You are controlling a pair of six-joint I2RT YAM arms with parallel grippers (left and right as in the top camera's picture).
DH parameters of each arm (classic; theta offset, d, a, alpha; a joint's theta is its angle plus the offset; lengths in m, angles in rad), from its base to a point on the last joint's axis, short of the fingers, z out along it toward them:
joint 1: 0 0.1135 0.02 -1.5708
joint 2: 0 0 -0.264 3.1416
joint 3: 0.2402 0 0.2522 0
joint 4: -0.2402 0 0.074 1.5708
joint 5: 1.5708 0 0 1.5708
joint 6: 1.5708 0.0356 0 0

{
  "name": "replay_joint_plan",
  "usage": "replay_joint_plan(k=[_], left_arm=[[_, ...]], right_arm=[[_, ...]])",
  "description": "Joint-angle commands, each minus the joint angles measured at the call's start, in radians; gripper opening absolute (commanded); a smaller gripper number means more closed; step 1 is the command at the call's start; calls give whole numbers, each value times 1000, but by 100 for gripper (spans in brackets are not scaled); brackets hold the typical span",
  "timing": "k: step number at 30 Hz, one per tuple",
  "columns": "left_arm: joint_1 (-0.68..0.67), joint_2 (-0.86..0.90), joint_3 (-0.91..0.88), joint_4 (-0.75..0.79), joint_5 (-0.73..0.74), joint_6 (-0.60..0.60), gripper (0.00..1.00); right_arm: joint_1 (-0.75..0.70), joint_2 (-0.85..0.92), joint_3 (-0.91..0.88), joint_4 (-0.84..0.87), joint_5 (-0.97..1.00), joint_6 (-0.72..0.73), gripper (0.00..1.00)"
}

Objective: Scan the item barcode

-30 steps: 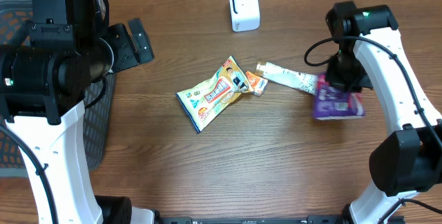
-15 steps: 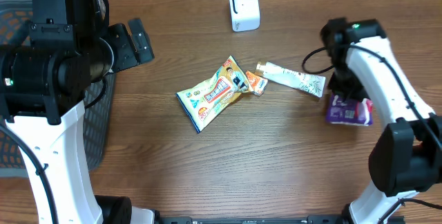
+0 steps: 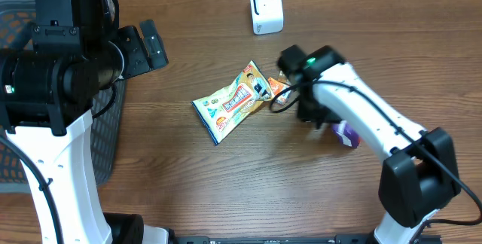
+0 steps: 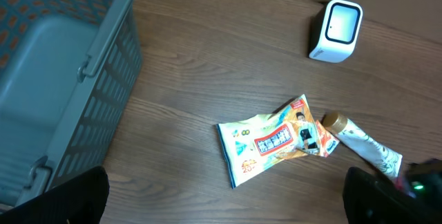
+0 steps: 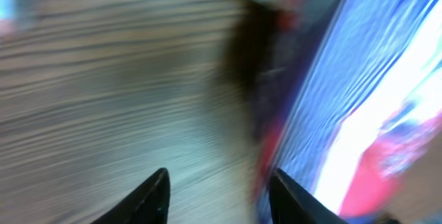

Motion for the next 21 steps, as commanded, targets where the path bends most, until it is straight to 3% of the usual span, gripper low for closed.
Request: replay_joint_plan(k=[1,4,6,8,10,15,21], left_arm=[[1,2,2,1,-12,9,100],[1,2,2,1,-13,9,100],[1,2,2,1,-13,9,99],[1,2,2,1,-13,9,100],[1,2,2,1,-13,9,100],[1,2,2,1,-13,9,100],[1,2,2,1,-12,9,100]], right_arm=[[53,-10,6,60,-129,-45,50],[51,-11,48,31,-97,-51,52],[10,-11,129,-57,-44,-51,67],[-45,-11,196,-124,-7,-51,89],[-119,-11,249,-166,3,-52,98],[-365,-13,266,-179,-99,-72,100],[-614,-13,161,-160,-491,-362,100]])
